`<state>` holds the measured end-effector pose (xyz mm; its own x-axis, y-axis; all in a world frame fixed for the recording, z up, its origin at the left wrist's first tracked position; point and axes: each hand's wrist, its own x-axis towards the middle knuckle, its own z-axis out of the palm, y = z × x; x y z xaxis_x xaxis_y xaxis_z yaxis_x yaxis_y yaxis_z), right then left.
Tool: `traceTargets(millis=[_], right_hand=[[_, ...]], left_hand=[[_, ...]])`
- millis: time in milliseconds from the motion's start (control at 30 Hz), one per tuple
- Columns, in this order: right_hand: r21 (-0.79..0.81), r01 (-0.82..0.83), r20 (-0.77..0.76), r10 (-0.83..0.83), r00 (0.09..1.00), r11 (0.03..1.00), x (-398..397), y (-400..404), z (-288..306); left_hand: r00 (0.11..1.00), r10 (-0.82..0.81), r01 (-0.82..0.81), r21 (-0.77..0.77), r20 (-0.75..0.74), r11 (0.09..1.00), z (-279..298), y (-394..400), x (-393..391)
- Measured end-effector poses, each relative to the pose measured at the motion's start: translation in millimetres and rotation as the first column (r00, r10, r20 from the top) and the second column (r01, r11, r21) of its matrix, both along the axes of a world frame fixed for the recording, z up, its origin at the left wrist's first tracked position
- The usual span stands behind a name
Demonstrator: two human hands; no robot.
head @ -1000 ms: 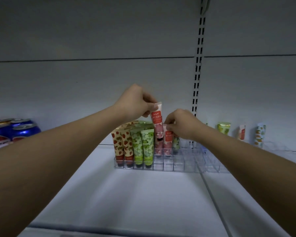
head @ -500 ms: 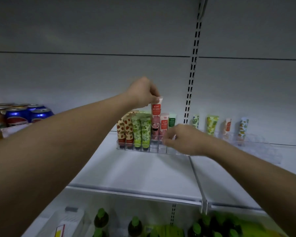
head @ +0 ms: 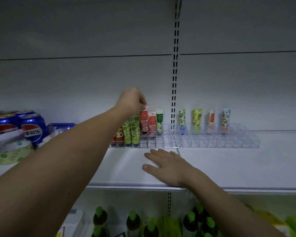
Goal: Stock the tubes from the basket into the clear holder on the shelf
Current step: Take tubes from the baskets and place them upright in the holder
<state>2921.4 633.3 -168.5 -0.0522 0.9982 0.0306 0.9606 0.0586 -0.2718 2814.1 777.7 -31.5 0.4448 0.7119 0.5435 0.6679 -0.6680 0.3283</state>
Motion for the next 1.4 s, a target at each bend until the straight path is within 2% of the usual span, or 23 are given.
traceTargets(millis=[133, 500, 800, 933, 1067, 1233, 1333, 1400], right_hand=[[0.011, 0.007, -0.022, -0.006, 1.0, 1.0, 1, -1, 0], [0.031, 0.011, -0.045, -0.01, 0.999, 0.999, 0, -2, 1], [0.038, 0.043, -0.066, -0.04, 0.997, 0.998, -2, -3, 4], [0.072, 0.088, -0.109, -0.08, 0.991, 0.994, -4, -7, 4], [0.182, 0.174, -0.277, -0.119, 0.954, 0.968, -15, -20, 10], [0.395, 0.186, -0.454, 0.015, 0.891, 0.9, -52, -70, 11], [0.366, 0.113, -0.496, 0.091, 0.863, 0.924, -76, -97, -7], [0.252, 0.059, -0.514, 0.082, 0.854, 0.966, -88, -103, -33]], left_hand=[[0.997, 0.031, -0.031, 0.002, -0.072, 1.0, -4, 4, 6], [0.99, 0.043, -0.044, 0.0, -0.136, 0.999, -22, 3, 11], [0.99, -0.025, 0.042, 0.12, -0.14, 0.992, -22, -45, -14], [0.991, -0.056, 0.067, 0.083, -0.123, 0.994, -39, -81, -39], [0.99, -0.102, 0.099, -0.037, -0.092, 0.994, -66, -115, -80], [0.989, -0.135, 0.128, -0.116, -0.055, 0.985, -106, -157, -138], [0.988, -0.154, 0.142, -0.234, -0.033, 0.962, -145, -175, -166], [0.99, -0.137, 0.116, -0.332, -0.04, 0.936, -178, -180, -178]])
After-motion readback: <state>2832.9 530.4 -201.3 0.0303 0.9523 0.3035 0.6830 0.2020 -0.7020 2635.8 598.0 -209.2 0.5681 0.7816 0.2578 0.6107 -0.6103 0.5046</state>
